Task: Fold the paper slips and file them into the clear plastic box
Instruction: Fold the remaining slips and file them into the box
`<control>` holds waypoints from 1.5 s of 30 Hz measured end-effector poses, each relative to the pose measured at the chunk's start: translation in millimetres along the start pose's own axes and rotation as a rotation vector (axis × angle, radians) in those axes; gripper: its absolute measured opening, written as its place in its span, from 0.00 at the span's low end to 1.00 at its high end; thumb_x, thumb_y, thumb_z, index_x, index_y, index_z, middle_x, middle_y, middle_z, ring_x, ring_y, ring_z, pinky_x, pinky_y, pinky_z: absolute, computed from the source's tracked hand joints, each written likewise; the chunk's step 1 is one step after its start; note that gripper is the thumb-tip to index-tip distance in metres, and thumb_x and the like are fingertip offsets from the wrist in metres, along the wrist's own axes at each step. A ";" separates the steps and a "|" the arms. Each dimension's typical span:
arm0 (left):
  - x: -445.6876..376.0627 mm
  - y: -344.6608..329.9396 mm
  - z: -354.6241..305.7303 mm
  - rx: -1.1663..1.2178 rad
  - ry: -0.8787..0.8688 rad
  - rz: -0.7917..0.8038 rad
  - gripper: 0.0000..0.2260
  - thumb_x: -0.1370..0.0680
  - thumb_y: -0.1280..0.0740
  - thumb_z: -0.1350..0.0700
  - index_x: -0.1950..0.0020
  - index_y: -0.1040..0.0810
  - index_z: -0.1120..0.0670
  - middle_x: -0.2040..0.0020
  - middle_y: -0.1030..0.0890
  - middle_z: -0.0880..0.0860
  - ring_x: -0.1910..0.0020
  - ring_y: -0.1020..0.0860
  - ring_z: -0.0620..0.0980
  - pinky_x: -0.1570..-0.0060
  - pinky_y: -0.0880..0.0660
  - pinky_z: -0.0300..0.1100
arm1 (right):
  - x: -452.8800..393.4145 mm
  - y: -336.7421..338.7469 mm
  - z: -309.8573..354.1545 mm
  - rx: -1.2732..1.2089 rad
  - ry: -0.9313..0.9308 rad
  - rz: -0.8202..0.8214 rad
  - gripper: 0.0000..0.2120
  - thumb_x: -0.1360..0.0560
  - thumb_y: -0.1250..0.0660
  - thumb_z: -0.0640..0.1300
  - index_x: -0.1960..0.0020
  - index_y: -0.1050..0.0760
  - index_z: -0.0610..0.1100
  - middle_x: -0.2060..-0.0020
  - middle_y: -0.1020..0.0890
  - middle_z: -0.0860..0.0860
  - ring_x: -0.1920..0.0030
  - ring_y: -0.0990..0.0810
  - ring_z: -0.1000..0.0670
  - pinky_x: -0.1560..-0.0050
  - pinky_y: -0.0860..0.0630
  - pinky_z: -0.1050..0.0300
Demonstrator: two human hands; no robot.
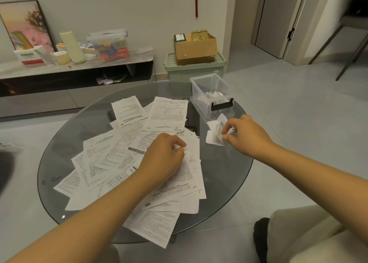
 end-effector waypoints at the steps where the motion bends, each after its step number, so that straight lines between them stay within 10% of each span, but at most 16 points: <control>1: 0.6 1.2 0.9 -0.006 -0.005 0.001 0.07 0.23 0.38 0.56 0.50 0.22 0.46 0.45 0.26 0.48 0.46 0.26 0.44 0.46 0.30 0.40 | 0.8 1.2 1.2 -0.021 0.013 -0.018 0.06 0.25 0.34 0.48 0.49 0.24 0.51 0.50 0.33 0.51 0.56 0.27 0.49 0.56 0.30 0.58; 15: 11.8 13.6 -1.2 -0.074 -0.005 -0.006 0.08 0.22 0.38 0.54 0.45 0.23 0.47 0.42 0.28 0.49 0.40 0.28 0.48 0.36 0.33 0.49 | 14.4 6.9 22.1 -0.177 0.149 -0.194 0.02 0.25 0.34 0.47 0.54 0.27 0.52 0.54 0.29 0.53 0.60 0.29 0.55 0.55 0.27 0.60; 25: 29.0 5.9 24.1 -0.499 0.093 0.358 0.39 0.27 0.40 0.33 0.24 0.51 0.50 0.24 0.46 0.54 0.25 0.46 0.55 0.29 0.44 0.57 | 19.6 -16.8 57.5 -0.185 0.214 -0.009 0.04 0.25 0.34 0.47 0.51 0.24 0.48 0.54 0.23 0.52 0.60 0.26 0.54 0.55 0.24 0.55; 40: 42.2 25.7 25.9 -0.262 -0.133 0.155 0.15 0.21 0.43 0.44 0.46 0.20 0.48 0.55 0.22 0.46 0.54 0.23 0.46 0.55 0.25 0.46 | 31.6 -52.8 87.2 -0.149 0.527 0.294 0.10 0.27 0.35 0.57 0.49 0.20 0.58 0.52 0.21 0.60 0.45 0.27 0.55 0.44 0.30 0.56; 45: 45.7 32.0 26.5 -0.190 -0.141 0.062 0.14 0.22 0.41 0.46 0.52 0.19 0.51 0.60 0.20 0.47 0.60 0.24 0.45 0.58 0.26 0.49 | 36.3 -43.6 88.0 -0.115 0.590 0.269 0.12 0.28 0.32 0.47 0.45 0.21 0.57 0.52 0.23 0.64 0.45 0.34 0.60 0.47 0.38 0.71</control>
Point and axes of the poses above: each hand's wrist, its own x-axis away from the middle knuckle, its own y-axis out of the back of the hand, z = x × y, the point moved 3 cm from there along -x, towards the middle knuckle
